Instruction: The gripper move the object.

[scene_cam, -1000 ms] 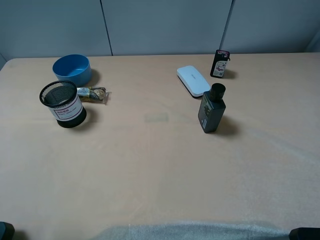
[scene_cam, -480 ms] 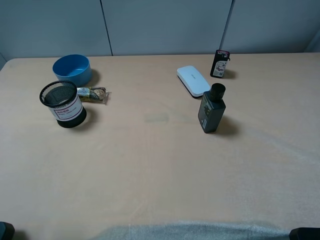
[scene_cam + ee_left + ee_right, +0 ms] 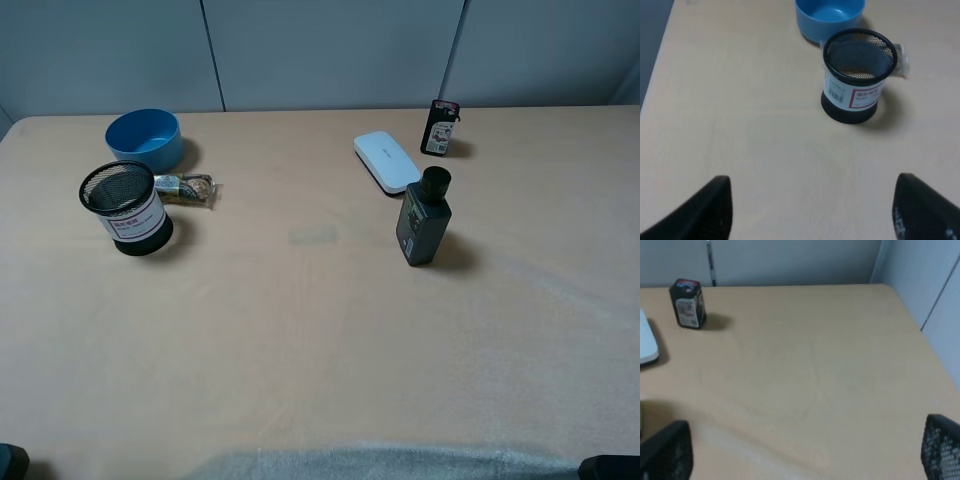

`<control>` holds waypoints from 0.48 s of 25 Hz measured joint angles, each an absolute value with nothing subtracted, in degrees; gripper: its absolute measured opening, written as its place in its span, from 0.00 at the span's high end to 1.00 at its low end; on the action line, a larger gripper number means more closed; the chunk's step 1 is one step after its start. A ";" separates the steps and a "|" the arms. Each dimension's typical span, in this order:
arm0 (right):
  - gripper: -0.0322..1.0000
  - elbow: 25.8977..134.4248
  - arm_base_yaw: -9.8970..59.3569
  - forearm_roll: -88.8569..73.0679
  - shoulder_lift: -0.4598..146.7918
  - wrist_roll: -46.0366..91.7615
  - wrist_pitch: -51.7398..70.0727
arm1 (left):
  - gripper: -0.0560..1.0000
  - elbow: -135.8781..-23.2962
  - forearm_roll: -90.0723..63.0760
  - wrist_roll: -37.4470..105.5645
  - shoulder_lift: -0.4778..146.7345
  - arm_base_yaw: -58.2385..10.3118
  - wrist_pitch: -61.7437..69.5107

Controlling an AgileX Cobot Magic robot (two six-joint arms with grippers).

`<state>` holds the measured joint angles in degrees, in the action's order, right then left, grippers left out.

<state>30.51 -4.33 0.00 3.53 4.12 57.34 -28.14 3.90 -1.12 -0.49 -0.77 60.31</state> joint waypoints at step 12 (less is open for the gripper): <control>0.30 28.62 -4.25 0.00 -0.09 5.58 58.65 | 0.25 -28.14 3.90 -1.12 -0.49 -0.77 60.31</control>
